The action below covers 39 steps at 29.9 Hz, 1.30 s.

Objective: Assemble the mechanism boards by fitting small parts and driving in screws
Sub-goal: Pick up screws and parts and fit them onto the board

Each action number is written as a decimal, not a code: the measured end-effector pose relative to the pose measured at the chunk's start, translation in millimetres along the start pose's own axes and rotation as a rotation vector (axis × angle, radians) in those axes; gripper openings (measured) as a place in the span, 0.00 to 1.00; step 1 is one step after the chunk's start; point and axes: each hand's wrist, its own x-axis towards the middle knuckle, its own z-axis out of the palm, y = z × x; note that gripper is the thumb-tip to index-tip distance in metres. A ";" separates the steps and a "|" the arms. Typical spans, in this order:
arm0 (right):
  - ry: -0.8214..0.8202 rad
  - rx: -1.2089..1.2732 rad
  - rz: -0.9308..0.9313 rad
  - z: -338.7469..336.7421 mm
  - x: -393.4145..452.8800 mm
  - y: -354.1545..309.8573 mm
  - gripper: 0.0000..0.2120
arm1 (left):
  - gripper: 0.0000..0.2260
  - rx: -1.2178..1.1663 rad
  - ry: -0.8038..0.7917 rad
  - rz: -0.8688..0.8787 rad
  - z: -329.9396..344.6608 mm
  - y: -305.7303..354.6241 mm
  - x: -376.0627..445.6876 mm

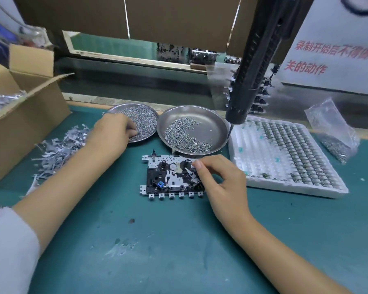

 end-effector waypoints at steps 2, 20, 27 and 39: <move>-0.009 0.004 -0.007 0.0 0.5 0.8 0.06 | 0.06 0.021 0.078 0.006 -0.5 3.0 -3.6; -0.029 -0.018 -0.034 -1.5 0.6 0.8 0.07 | 0.14 -0.317 0.345 0.172 -0.6 6.4 -40.7; -0.085 -0.303 -0.188 -1.0 43.2 -3.6 0.06 | 0.05 -0.826 0.266 0.149 9.6 17.0 -73.0; -0.445 -0.556 0.055 26.2 96.9 9.3 0.13 | 0.11 -1.015 0.261 0.159 15.7 21.9 -78.1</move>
